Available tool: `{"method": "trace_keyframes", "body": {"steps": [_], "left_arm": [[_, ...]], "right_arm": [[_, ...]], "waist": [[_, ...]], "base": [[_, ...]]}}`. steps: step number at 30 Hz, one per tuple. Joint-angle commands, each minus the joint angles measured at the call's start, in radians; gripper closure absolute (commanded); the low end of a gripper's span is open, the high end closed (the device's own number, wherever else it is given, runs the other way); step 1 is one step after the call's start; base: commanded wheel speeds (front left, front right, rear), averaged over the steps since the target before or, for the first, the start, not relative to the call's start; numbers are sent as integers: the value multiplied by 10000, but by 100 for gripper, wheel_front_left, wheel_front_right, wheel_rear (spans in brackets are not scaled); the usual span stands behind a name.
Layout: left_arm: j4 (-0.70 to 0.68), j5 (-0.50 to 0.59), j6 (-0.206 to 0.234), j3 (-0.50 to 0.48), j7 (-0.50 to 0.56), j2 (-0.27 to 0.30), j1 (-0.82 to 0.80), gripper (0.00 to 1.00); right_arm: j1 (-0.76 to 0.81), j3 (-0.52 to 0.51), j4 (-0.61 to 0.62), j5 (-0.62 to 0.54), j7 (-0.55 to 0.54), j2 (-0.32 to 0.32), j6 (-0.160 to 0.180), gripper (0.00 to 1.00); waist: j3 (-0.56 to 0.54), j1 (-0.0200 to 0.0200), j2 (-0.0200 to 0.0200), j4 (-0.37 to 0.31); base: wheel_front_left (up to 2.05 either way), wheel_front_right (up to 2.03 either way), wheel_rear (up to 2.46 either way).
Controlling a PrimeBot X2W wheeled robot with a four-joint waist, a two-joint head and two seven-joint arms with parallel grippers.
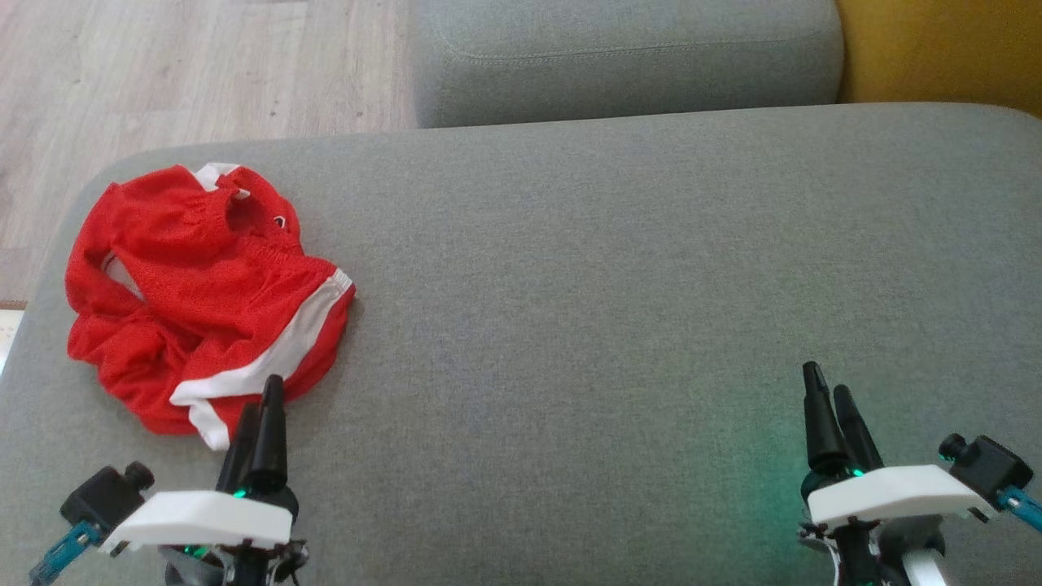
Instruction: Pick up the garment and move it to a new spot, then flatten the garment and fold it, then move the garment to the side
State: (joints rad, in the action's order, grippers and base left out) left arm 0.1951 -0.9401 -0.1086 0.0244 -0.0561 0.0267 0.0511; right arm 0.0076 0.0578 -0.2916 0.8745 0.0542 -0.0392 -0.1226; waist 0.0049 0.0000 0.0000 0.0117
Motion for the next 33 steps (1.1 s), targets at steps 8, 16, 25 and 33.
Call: {"method": "trace_keyframes", "body": {"steps": [8,16,25,33], "left_arm": [[-683,1174,32,21,-342,132,-476,0],[-946,2161,31,114,-576,146,-454,0],[-1215,3268,35,153,-839,162,-413,0],[-1415,4205,33,198,-1073,176,-383,0]], "right_arm": [[-647,364,538,-1210,346,-61,-43,0],[-677,520,694,-2194,582,-68,-48,0],[-724,629,811,-3278,848,-75,-54,0],[-752,730,907,-4203,1084,-82,-59,0]], "waist": [[-19,0,0,-51],[-41,0,0,-71],[-37,0,0,-94],[-15,0,0,-18]], "base": [[0,0,0],[0,0,0],[0,0,0],[0,0,0]]}}
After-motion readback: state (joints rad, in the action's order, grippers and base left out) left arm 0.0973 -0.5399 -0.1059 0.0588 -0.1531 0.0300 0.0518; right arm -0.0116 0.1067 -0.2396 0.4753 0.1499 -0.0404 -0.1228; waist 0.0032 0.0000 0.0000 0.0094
